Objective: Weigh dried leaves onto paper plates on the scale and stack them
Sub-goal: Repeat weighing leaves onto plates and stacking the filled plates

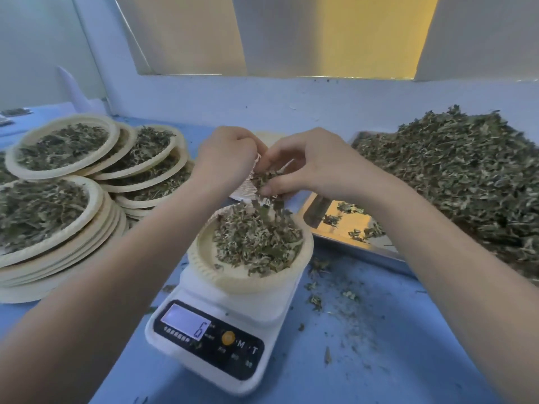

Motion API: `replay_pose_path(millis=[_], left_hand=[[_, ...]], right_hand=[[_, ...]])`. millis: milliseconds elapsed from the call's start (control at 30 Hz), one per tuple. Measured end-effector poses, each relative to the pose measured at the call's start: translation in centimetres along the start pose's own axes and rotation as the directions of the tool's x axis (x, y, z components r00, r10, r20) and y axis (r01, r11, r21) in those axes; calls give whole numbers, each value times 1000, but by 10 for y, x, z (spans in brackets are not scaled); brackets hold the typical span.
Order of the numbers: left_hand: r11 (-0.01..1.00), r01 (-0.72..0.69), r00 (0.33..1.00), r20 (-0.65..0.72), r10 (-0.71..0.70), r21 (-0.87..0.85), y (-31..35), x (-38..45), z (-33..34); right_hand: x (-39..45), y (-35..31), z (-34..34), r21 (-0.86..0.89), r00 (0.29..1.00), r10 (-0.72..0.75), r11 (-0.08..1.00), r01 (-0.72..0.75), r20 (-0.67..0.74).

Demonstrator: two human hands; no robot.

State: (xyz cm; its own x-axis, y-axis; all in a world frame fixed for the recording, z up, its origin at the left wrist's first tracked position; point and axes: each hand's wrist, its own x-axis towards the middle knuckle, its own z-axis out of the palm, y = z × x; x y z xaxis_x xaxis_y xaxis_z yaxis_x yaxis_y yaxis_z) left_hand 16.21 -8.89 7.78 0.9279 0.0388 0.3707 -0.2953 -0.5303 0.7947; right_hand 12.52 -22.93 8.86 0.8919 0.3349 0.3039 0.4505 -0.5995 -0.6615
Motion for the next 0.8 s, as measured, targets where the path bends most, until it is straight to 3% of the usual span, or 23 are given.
replay_pose_path(millis=[200,433,600,800], left_hand=[[999,39,999,24,-39,-30,-10,-4,-15],[994,48,997,71,-41,-101,-11,-7,-16],[996,62,984,172,-48,-72,-14,-9,-22],[988,128,976,187,-109,-88,-22,-8,-25]], right_hand=[[11,-4,14,-23,999,-14,1000,13,-46],[10,2,19,147,995,23,989,-9,-92],[14,3,25,11,995,-6,1000,7,-98],[15,-2,32,62,994,-47,997,53,-96]])
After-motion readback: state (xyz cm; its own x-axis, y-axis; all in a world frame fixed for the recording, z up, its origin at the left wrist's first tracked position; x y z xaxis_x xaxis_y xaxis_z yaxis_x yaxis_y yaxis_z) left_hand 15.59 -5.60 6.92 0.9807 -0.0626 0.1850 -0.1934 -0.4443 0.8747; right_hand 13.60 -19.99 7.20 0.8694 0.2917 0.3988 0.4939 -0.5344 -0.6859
